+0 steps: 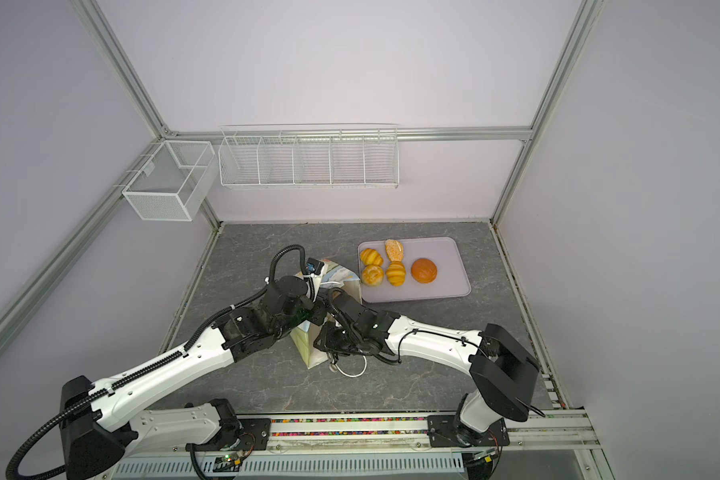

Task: Take the fake bread out of the paper bag
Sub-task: 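Reach the tongs deeper toward the yellow bun inside the bag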

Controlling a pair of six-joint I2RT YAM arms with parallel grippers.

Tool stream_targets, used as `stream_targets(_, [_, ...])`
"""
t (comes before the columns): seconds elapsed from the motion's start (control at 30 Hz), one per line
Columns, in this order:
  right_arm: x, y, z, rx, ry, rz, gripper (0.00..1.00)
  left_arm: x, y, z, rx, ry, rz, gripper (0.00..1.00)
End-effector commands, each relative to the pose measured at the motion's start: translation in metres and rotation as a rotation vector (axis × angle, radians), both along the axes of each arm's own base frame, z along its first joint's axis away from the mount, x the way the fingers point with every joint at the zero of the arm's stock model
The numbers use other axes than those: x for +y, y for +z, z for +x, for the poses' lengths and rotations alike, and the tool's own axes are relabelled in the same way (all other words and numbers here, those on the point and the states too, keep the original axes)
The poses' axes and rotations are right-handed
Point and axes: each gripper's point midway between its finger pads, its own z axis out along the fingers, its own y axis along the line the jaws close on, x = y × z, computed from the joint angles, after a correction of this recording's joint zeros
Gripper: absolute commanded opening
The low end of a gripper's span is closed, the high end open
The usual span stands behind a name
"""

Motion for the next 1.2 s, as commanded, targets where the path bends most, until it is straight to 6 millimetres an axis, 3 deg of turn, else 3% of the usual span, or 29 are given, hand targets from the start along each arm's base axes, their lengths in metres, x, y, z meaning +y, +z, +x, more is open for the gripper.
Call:
stream_targets(0.0, [0.013,0.004,0.005,0.018,-0.004,0.028,0.42,-0.02,0.032,-0.015,-0.048,-0.111,-0.1,0.0])
stream_targets(0.6, [0.009,0.0,-0.013,0.048,0.016,-0.068,0.45,-0.024,0.03,-0.014,-0.054,-0.128,-0.092,0.0])
stream_targets(1.17, [0.034,0.015,0.001,0.069,0.065,0.007,0.46,-0.033,0.027,-0.019,-0.032,-0.168,-0.109,0.0])
